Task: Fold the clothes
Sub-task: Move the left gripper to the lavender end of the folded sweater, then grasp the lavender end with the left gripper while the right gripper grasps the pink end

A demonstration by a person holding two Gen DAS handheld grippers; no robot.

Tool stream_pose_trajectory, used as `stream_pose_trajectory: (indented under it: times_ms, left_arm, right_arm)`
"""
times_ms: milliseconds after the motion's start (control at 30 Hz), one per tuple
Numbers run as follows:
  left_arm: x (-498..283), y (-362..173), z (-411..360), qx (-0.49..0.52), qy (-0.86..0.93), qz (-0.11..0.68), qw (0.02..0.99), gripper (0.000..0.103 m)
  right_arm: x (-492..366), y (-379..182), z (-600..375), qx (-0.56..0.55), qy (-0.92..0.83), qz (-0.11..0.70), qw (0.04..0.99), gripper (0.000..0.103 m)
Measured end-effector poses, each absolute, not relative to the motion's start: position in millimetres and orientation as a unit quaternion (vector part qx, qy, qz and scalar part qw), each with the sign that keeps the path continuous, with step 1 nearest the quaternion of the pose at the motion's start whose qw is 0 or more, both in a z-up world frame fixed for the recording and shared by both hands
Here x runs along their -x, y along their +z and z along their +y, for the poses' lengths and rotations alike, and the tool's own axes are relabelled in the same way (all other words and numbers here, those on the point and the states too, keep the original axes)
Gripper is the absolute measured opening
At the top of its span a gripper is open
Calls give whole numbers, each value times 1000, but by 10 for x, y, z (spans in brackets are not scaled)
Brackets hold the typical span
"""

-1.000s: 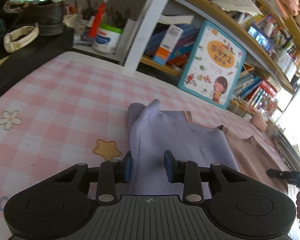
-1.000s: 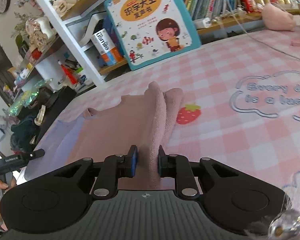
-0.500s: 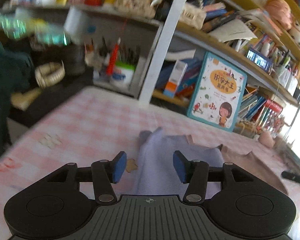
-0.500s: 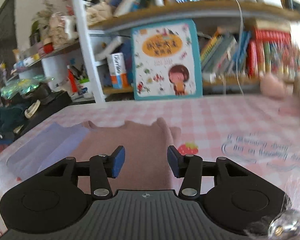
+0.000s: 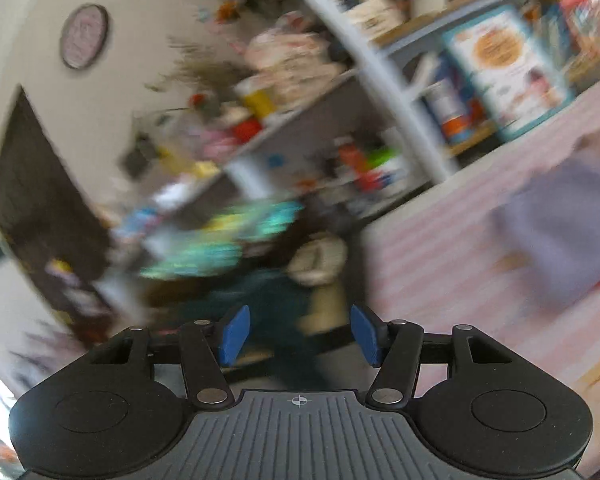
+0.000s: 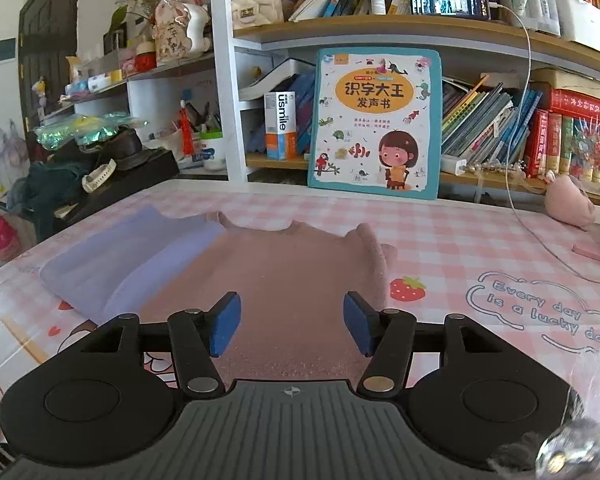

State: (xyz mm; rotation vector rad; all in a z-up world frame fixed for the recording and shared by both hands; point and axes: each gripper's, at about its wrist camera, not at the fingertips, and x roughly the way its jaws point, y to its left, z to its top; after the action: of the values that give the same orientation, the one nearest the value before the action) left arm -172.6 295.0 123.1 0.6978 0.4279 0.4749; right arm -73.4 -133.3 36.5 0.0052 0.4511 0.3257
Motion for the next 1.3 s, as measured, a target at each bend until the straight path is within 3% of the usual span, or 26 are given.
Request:
stream_pose_trajectory:
  times_ms: [167,233,367,400,433,500,700,800,867,933,1067,1167,1300]
  left_arm:
    - [1813,1728,3424,-490,356,197,771,58]
    - [1790,1863,3538,-491,368,204,763,58]
    - [1769,1942,3424,-334,311,181,871,59]
    - [1771,1869,3324,-286,274,169,902,62]
    - [1767,1754,3201,-236,230,161,930,72]
    - [1710,1448,2960,-140,152,155,966,76]
    - [1314,487,2389,102,4,231,968,76]
    - [1098,218,2322,184,-13,255,949,76]
    - [975,166,2315,215,-2,259,941,76]
    - [936,155,2305,219,13,264,939,76]
    - [956,127,2258,214,41,260,941,76]
    - [917,108,2263,221,57,258,939,76]
    - [857,47,2284,238,64,265,932,76]
  right_arm:
    - [705,364,-1275,2,164,225,961,55]
    - [692,361,-1250,5,167,226,960,55]
    - [686,353,-1219,2,169,221,961,55]
    - [687,350,-1217,0,169,220,961,55]
    - [689,349,-1217,-1,169,219,961,55]
    - [698,349,-1225,-2,170,217,961,55]
    - [695,385,-1268,12,167,208,964,54]
    - [640,383,-1322,14,153,201,967,47]
    - [586,365,-1377,12,138,200,970,29]
    - [523,330,-1440,6,131,206,970,26]
    - [419,206,-1542,-3,117,226,967,28]
    - [363,108,-1613,-18,97,238,966,42]
    - [298,10,-1720,-51,86,260,960,42]
